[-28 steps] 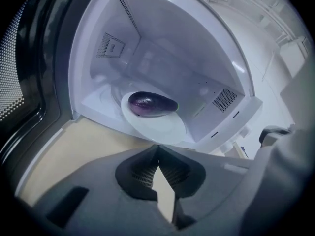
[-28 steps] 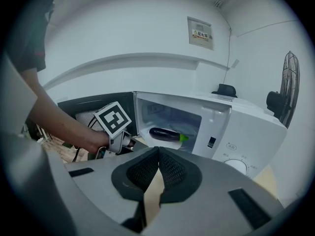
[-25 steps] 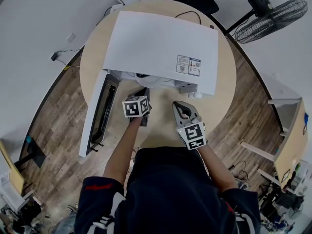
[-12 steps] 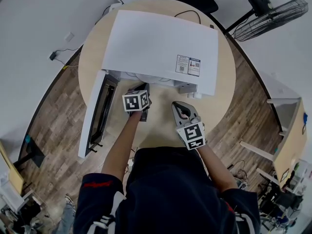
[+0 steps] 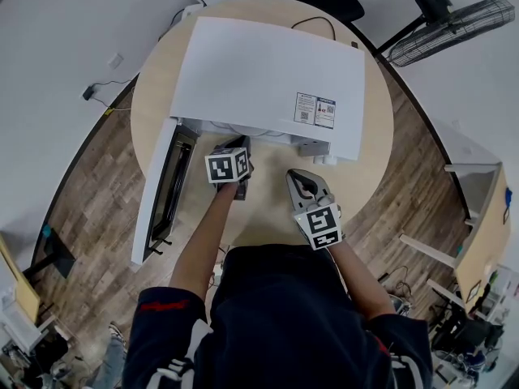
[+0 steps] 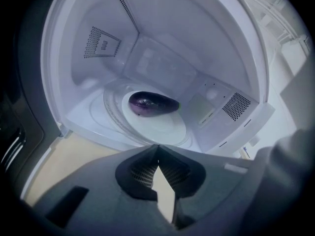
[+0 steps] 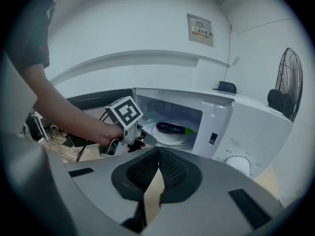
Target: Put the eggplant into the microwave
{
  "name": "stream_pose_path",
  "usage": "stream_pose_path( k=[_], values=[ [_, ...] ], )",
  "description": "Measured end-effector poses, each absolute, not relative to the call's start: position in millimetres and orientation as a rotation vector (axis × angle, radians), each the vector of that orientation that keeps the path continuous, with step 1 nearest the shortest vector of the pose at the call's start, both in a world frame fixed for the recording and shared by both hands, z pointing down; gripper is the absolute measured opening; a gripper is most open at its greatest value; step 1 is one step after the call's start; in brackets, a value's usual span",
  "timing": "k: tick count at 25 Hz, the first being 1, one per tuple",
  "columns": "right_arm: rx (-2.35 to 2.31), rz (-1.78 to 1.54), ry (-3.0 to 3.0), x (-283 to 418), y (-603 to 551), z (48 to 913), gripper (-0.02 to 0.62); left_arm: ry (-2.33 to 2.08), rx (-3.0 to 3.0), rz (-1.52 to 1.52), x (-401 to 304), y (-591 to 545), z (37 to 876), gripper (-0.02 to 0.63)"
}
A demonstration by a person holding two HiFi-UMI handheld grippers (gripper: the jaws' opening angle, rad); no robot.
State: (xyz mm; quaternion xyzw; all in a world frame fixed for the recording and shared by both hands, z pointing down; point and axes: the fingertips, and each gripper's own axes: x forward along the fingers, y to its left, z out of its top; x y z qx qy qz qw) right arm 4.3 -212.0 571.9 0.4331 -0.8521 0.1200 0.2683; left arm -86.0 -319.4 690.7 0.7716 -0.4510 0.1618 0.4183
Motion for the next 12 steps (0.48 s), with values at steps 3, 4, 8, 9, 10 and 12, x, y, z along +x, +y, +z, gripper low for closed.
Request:
stream_pose_path(
  k=[3,4,8,9,10,12],
  values=[
    [1.167,0.323,-2.301,3.2,-212.6,572.0,0.012,-1.111,1.941,0.423,-84.1,-317.2,692.2,0.017],
    [1.167,0.322,-2.301,3.3,-212.6,572.2,0.011,-1.103,1.941,0.433,-83.4,-315.2,693.8,0.017],
    [1.163,0.316,-2.303,3.8,-211.4,572.1,0.012,-1.099,1.936,0.448,-85.0,-306.3,696.2,0.017],
    [1.162,0.313,-2.304,3.8,-211.1,571.7,0.012,-1.102,1.936,0.447,-85.9,-304.2,695.5,0.017],
    [1.160,0.309,-2.306,3.6,-210.9,571.0,0.011,-1.105,1.938,0.448,-87.0,-301.8,694.5,0.017],
    [1.157,0.299,-2.314,3.0,-210.8,568.4,0.012,-1.110,1.947,0.448,-89.6,-295.6,692.0,0.017]
  ],
)
